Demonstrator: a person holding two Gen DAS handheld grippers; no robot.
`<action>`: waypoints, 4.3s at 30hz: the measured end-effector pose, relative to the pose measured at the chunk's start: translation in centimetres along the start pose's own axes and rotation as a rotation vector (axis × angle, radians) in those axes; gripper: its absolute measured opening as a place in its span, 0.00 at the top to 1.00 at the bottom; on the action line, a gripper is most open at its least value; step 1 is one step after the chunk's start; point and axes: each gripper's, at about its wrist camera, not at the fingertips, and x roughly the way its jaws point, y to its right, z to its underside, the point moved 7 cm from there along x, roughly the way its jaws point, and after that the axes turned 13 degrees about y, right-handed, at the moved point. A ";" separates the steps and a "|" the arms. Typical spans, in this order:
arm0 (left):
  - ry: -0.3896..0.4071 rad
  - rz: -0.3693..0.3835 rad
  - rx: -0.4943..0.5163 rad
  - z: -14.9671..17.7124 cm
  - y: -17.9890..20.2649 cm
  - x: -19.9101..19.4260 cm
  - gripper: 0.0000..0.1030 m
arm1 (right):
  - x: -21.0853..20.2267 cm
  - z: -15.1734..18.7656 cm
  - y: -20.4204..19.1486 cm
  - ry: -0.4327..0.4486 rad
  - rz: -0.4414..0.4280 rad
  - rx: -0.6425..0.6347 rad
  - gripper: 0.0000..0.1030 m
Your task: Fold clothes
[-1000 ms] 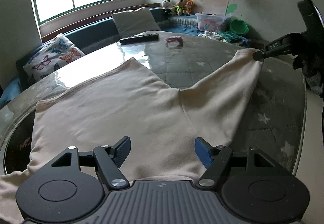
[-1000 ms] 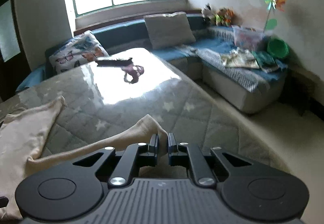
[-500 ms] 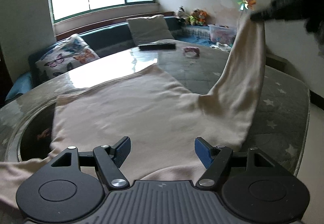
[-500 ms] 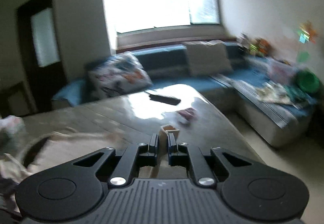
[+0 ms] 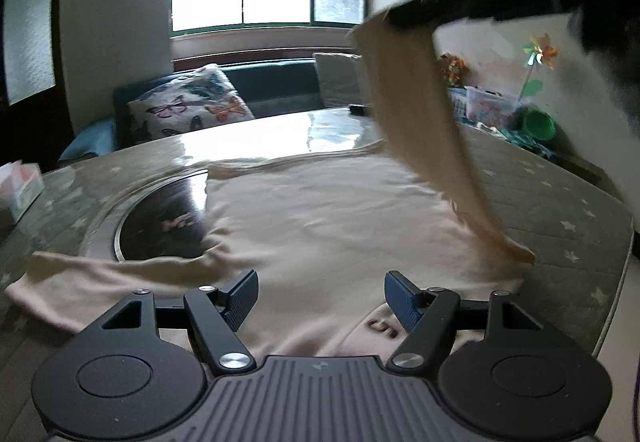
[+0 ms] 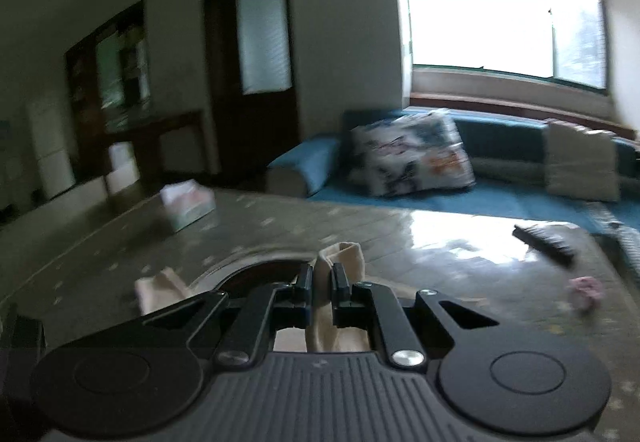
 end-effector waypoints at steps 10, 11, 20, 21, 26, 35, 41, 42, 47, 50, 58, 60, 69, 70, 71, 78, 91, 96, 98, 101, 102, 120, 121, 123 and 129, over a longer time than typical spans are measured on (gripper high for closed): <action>0.010 -0.074 -0.042 0.3 -2.8 -2.0 0.29 | 2.0 3.8 -3.5 -0.136 -0.081 -0.042 0.83; 0.013 -0.078 -0.044 0.2 -2.9 -2.0 0.29 | 1.7 4.3 -2.9 -0.150 -0.071 -0.055 0.82; -0.046 -0.081 -0.102 0.6 -2.8 -0.1 0.42 | -2.2 12.0 3.2 -0.301 0.029 -0.070 0.79; -0.056 -0.081 -0.113 0.7 -2.9 0.2 0.46 | -2.5 12.4 3.7 -0.303 0.039 -0.056 0.79; -0.101 -0.105 -0.148 1.3 -3.1 1.4 0.77 | -3.3 14.5 5.9 -0.323 0.073 0.010 0.79; -0.081 -0.134 -0.141 0.1 -3.3 0.5 0.93 | -4.2 14.3 8.3 -0.298 0.117 0.027 0.78; -0.092 -0.147 -0.146 0.4 -3.7 0.3 0.91 | -1.4 11.8 8.4 -0.239 -0.001 -0.109 0.70; -0.093 -0.148 -0.148 0.4 -3.8 0.3 0.91 | -1.0 11.6 8.4 -0.239 -0.025 -0.132 0.70; -0.098 -0.154 -0.155 0.7 -4.3 0.0 0.85 | 1.6 11.6 8.2 -0.298 -0.172 -0.199 0.70; -0.103 -0.157 -0.157 0.9 -4.6 -0.1 0.76 | 2.7 12.3 8.6 -0.353 -0.218 -0.189 0.71; -0.135 -0.155 -0.138 1.7 -4.9 0.5 0.75 | 1.7 12.3 10.0 -0.383 -0.238 -0.172 0.97; -0.140 -0.157 -0.134 1.9 -5.0 0.6 0.75 | 1.0 12.0 10.9 -0.375 -0.206 -0.162 0.97; -0.083 -0.122 -0.119 -0.3 -3.5 0.6 0.75 | -0.3 11.8 10.7 -0.305 -0.158 -0.138 0.76; -0.082 -0.104 -0.119 -0.5 -3.1 0.8 0.75 | -0.6 11.5 10.3 -0.290 -0.155 -0.143 0.73; -0.084 -0.093 -0.115 -0.5 -2.7 1.1 0.74 | -1.0 11.5 9.9 -0.285 -0.159 -0.141 0.70; -0.136 -0.072 -0.131 0.7 -2.0 2.9 0.90 | -4.4 13.4 6.8 -0.308 -0.221 -0.089 0.65; -0.121 -0.111 -0.158 -0.4 -2.7 0.4 0.96 | -6.6 14.9 7.1 -0.329 -0.175 -0.136 0.96; -0.144 -0.138 -0.118 0.4 -3.1 0.5 0.93 | -7.0 14.9 6.8 -0.355 -0.206 -0.146 0.89; -0.114 -0.135 -0.105 -0.5 -3.1 0.3 0.93 | -7.3 13.8 6.8 -0.336 -0.219 -0.144 0.87; -0.086 -0.108 -0.099 -1.7 -2.5 1.2 0.93 | -6.7 12.2 7.1 -0.290 -0.183 -0.139 0.83; -0.085 -0.095 -0.096 -2.0 -2.1 1.7 0.93 | -6.0 12.1 7.4 -0.286 -0.159 -0.130 0.83; -0.124 -0.154 -0.156 0.6 -5.3 3.8 0.92 | 0.4 12.9 6.3 -0.284 -0.077 -0.049 0.83; -0.121 -0.174 -0.165 0.7 -6.0 3.4 0.92 | 0.8 12.8 5.6 -0.284 -0.094 -0.054 0.83; -0.113 -0.220 -0.182 0.7 -7.6 2.6 0.91 | 1.6 12.7 4.1 -0.285 -0.128 -0.064 0.83; -0.092 -0.396 -0.238 0.6 -13.8 0.1 0.67 | 4.8 12.7 -0.9 -0.301 -0.219 -0.110 0.83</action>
